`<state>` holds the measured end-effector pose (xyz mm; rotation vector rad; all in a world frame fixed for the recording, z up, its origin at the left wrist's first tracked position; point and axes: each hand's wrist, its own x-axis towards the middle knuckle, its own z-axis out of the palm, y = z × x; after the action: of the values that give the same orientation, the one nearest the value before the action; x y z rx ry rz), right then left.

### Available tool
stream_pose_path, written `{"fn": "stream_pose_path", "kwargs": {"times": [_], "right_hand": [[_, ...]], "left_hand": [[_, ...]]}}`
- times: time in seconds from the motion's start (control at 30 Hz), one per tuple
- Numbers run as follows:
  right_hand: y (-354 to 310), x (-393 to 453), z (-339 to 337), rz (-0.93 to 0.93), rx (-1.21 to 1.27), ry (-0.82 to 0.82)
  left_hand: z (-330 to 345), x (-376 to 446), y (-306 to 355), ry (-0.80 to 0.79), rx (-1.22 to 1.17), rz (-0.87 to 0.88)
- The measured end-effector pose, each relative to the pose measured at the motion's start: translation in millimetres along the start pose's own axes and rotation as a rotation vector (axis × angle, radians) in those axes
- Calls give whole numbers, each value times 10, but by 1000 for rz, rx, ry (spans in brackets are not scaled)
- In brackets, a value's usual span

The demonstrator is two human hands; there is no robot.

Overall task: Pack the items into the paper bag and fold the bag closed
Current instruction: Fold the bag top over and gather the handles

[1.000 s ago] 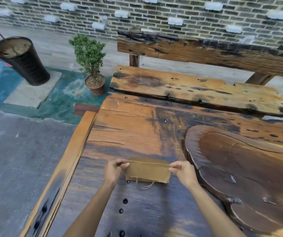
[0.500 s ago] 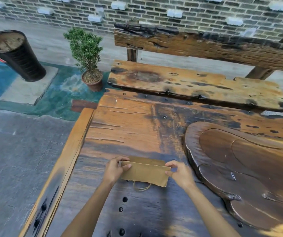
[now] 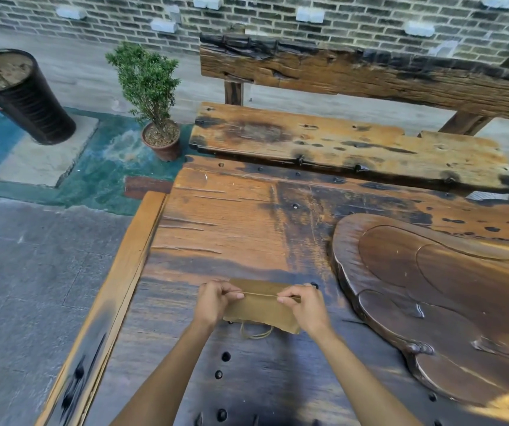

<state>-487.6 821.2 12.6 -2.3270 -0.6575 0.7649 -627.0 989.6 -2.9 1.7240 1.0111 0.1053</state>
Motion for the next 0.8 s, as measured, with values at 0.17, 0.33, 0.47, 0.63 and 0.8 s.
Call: {"fn": "stream_pose_path", "kwargs": {"times": [0.17, 0.33, 0.47, 0.63, 0.8], "right_hand": [[-10, 29, 7, 13, -22, 33], [0, 52, -62, 54, -31, 22], [95, 73, -64, 98, 1, 32], [160, 98, -86, 89, 31, -6], [202, 85, -175, 72, 52, -68]], "left_hand": [[-27, 48, -22, -25, -48, -6], [-80, 99, -34, -113, -38, -2], [-124, 133, -53, -190, -26, -13], [-132, 143, -84, -208, -38, -7], [-158, 171, -185, -249, -4, 21]]}}
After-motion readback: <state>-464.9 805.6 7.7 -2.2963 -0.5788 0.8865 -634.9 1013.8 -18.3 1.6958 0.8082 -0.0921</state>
